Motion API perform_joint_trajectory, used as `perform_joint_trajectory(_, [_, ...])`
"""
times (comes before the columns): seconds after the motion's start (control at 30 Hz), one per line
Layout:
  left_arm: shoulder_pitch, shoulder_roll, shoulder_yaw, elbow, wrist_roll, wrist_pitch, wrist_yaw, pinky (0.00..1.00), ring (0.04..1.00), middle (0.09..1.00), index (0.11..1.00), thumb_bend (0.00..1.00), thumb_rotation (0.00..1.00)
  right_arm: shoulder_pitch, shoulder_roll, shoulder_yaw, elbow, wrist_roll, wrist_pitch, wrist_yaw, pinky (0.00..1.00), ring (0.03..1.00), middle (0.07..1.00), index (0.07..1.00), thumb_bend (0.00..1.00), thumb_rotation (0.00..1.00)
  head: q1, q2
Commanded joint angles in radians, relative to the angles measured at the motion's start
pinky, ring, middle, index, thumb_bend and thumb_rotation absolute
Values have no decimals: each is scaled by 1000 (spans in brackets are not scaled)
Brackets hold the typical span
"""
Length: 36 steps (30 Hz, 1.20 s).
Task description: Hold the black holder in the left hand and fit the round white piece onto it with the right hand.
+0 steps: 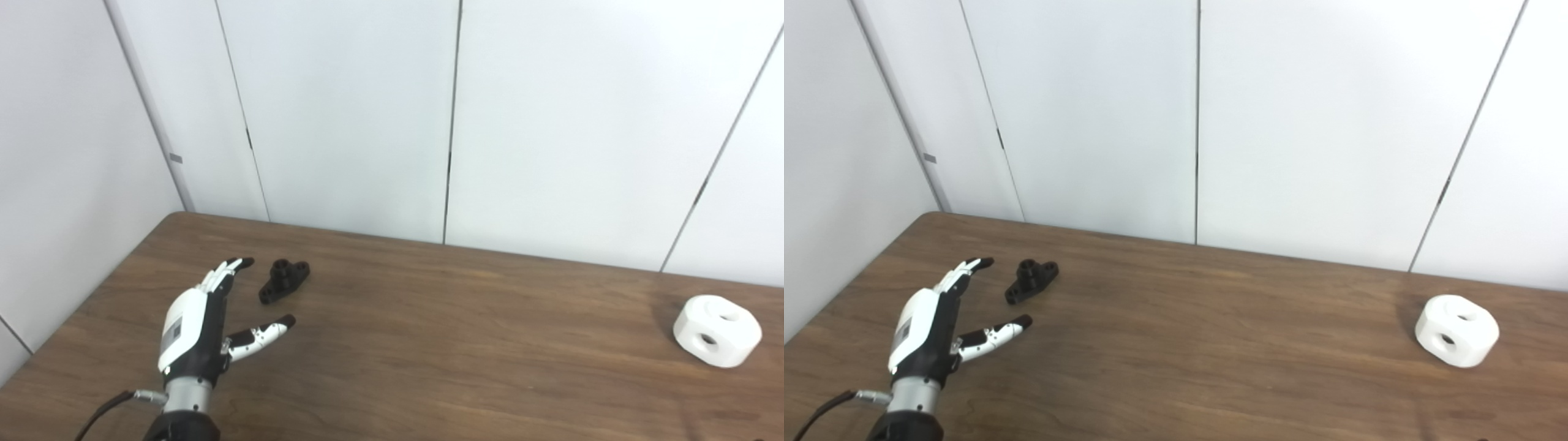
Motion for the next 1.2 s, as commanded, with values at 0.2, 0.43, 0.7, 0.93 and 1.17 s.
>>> perform_joint_trajectory(0.2, [-109, 94, -47, 136, 101, -24, 72, 973, 927, 915, 845, 807, 417, 4, 4, -1, -25, -16, 47, -33, 1000, 1000, 994, 1000, 656, 1000, -10, 6])
perform_joint_trajectory(0.43, [-179, 118, -64, 228, 119, 20, 72, 1000, 951, 928, 843, 828, 458, 1, 5, 9, -25, -26, 36, -36, 1000, 1000, 998, 1000, 623, 1000, -17, 8])
perform_joint_trajectory(0.7, [-240, 138, -93, 329, 123, 48, 72, 1000, 954, 925, 832, 831, 463, -1, 9, 16, -23, -38, 29, -42, 1000, 988, 988, 1000, 598, 1000, -27, 8])
perform_joint_trajectory(0.93, [-293, 147, -118, 423, 114, 92, 66, 1000, 952, 924, 826, 832, 465, 0, 11, 19, -23, -49, 27, -51, 1000, 985, 982, 1000, 607, 1000, -36, 8])
perform_joint_trajectory(1.17, [-334, 157, -143, 492, 104, 115, 67, 1000, 956, 925, 824, 834, 479, 3, 10, 22, -26, -50, 25, -56, 1000, 983, 980, 1000, 617, 1000, -40, 10])
